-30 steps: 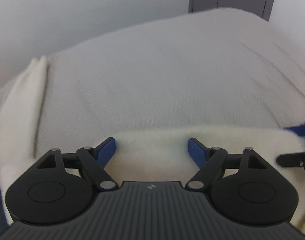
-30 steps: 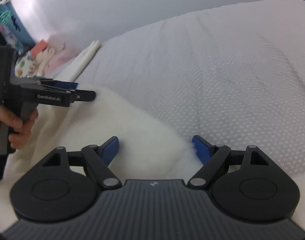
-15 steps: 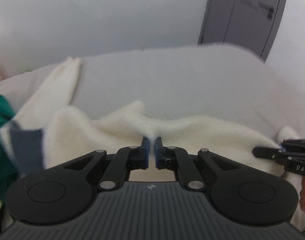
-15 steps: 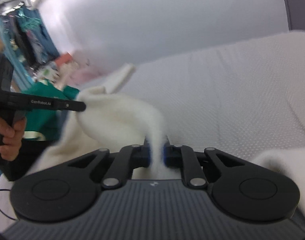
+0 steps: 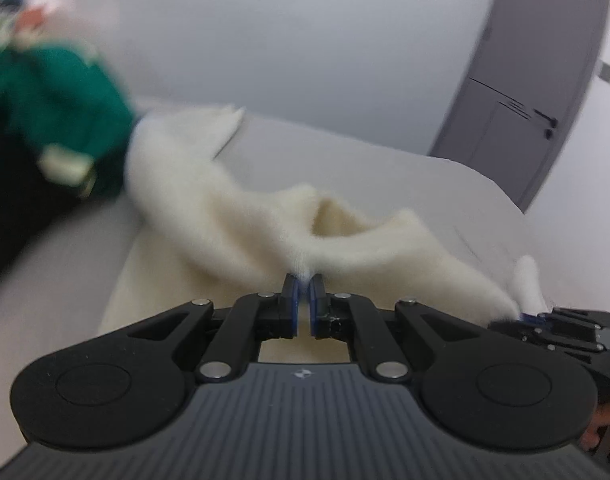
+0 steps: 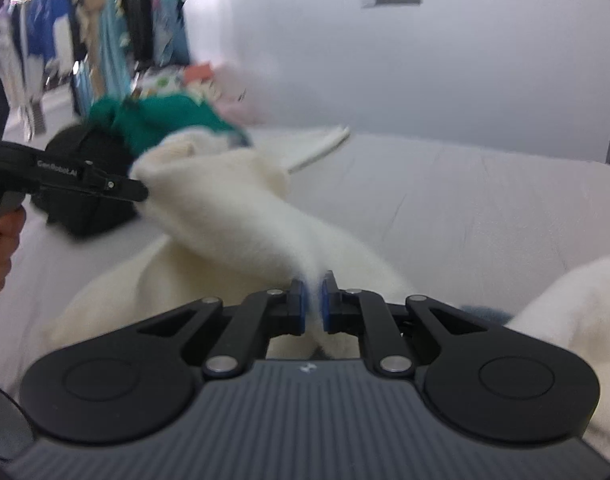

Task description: Fold large clothes

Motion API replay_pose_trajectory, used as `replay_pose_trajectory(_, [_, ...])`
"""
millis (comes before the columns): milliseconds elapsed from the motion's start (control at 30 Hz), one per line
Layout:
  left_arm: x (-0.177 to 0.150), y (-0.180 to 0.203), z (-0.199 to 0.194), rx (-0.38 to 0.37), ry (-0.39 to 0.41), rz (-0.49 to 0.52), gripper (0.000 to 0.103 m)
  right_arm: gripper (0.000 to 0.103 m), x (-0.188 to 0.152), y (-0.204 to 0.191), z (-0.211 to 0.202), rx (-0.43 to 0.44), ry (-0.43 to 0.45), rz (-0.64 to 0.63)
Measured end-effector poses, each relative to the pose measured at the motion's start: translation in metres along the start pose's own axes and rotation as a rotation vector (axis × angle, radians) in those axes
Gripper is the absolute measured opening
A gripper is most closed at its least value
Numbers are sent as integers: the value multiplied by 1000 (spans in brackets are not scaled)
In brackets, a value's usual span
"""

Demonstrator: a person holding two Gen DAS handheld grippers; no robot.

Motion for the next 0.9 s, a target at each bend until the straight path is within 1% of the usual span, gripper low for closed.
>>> replay_pose_trajectory(33, [-15,-6,-3,13,-6,-36,6,10,-5,-3,0,-2,-28,-14])
replay_pose_trajectory(100, [-42,-14,-8,40,-17,-78,0,10,-20,-9,2,-15,-94,-30])
replay_pose_trajectory(167, [-68,-17,-12,51,-37,-111,0,10,-32,-11,11,-24,-157,-32])
replay_pose_trajectory(200, [-78,-17,-10,80,-47,-111,0,10,-35,-11,18,-29,-181,-30])
replay_pose_trajectory(267, [-89,-16,-6,100,-54,-103,0,10,-42,-9,31,-29,-222,-3])
replay_pose_trajectory(333, [-89,-14,1,103,-63,-106,0,12,-43,-13,43,-27,-252,4])
replay_pose_trajectory(400, [-87,-13,-9,90,-38,-112,0,13,-42,-13,45,-24,-239,22])
replay_pose_trajectory(467, [-81,-14,-20,91,11,-110,1,19,-37,-13,38,-9,-205,54])
replay_pose_trajectory(500, [-76,-11,-22,94,29,-112,1,30,-35,-15,33,5,-180,78])
replay_pose_trajectory(533, [-73,-11,-25,97,43,-121,1,46,-33,-20,30,25,-153,110])
replay_pose_trajectory(567, [-73,-13,-27,97,54,-128,1,55,-28,-17,24,67,-109,162])
replay_pose_trajectory(600, [-71,-15,-29,94,63,-140,1,69,-23,-17,21,103,-70,201])
replay_pose_trajectory(633, [-70,-17,-30,89,66,-154,1,72,-20,-18,15,140,-31,235])
replay_pose_trajectory(700, [-68,-17,-33,77,74,-177,3,71,-8,-16,12,187,31,295])
replay_pose_trajectory(733, [-66,-20,-31,71,79,-190,8,71,0,-14,17,194,46,320])
replay_pose_trajectory(767, [-64,-22,-32,67,87,-206,14,71,7,-14,23,197,52,336])
replay_pose_trajectory(800, [-62,-25,-30,64,92,-217,17,71,13,-14,30,192,51,343])
replay_pose_trajectory(833, [-60,-28,-26,64,98,-223,24,72,20,-15,39,179,47,345])
replay_pose_trajectory(867, [-60,-30,-25,68,105,-224,28,72,28,-16,50,169,47,346])
replay_pose_trajectory(900, [-59,-31,-25,72,115,-219,28,72,34,-19,60,167,48,350])
Point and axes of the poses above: each gripper's, at about its wrist camera, not at the fingertips, and z roughly the way its jaws point, y to its right, x to its top, the point moved 6 cm from there along z, roughly the way its jaws point, and after that the axes turned 10 degrees about x, right-handed, at the moved point
